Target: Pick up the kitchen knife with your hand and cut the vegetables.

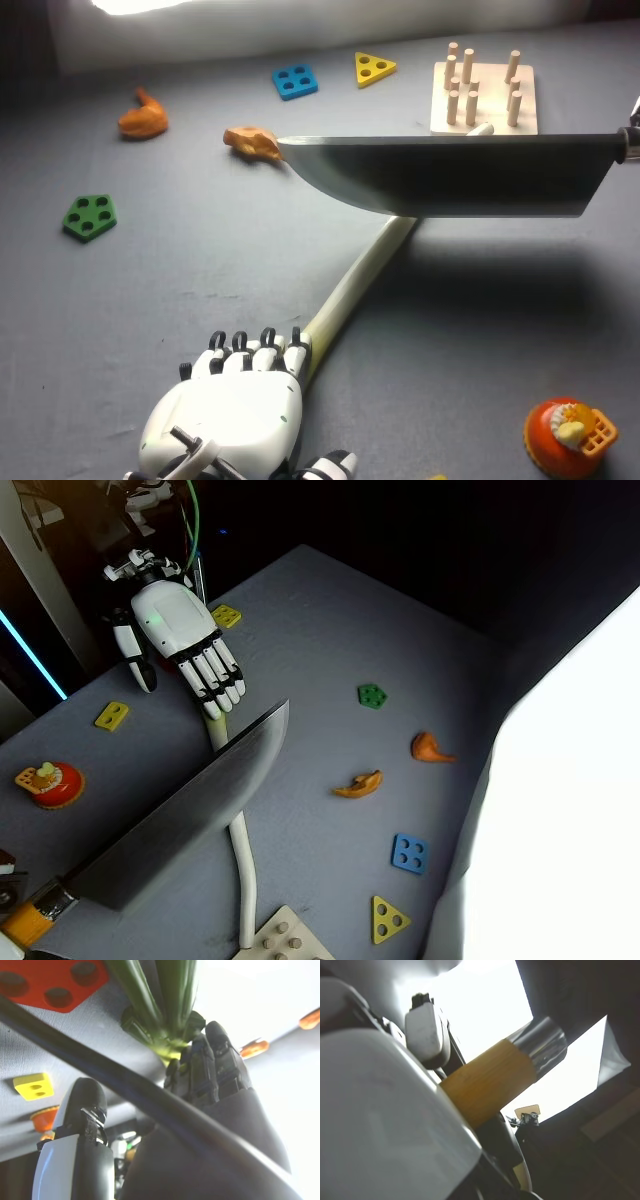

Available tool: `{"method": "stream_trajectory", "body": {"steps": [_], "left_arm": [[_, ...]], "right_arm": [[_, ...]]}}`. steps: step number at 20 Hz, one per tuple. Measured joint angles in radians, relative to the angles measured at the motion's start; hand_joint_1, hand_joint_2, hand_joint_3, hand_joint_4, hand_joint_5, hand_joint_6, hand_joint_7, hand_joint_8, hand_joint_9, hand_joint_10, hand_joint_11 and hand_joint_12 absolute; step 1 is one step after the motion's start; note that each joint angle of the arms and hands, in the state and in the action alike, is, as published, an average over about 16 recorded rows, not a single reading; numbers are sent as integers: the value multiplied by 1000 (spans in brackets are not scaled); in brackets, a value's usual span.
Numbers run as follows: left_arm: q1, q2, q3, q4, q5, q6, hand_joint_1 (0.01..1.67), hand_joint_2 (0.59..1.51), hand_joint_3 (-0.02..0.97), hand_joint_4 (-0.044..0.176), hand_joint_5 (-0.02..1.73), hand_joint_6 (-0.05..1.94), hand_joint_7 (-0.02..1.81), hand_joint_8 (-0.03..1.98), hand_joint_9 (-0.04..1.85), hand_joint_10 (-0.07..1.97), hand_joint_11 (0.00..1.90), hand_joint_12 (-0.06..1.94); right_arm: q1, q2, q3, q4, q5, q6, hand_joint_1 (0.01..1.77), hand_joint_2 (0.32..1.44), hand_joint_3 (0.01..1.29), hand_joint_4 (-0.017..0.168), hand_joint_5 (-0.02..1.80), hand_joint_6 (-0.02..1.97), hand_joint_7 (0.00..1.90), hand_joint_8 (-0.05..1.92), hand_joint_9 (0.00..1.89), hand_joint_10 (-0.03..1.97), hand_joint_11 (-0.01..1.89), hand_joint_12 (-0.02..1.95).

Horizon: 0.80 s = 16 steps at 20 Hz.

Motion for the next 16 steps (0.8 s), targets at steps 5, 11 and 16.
{"method": "stream_trajectory", "body": {"steps": [5,11,16], "left_arm": [[0,0,0,-1,1,0,496,1294,-6,6,118,-32,102,-13,117,16,17,440],[0,0,0,0,3,-1,496,1294,-6,6,108,-32,99,-11,129,11,17,465],[0,4,1,6,12,-1,496,1294,-5,6,108,-32,104,-11,142,10,17,489]], "right_arm": [[13,20,-7,1,-5,13,1609,642,955,164,1406,1902,1574,1905,1631,1910,1674,1904],[58,30,-18,-14,-6,36,1609,641,953,164,1373,1901,1559,1898,1627,1908,1677,1905],[103,39,-16,-59,2,61,1609,639,955,164,1360,1901,1546,1891,1624,1907,1680,1906]]}}
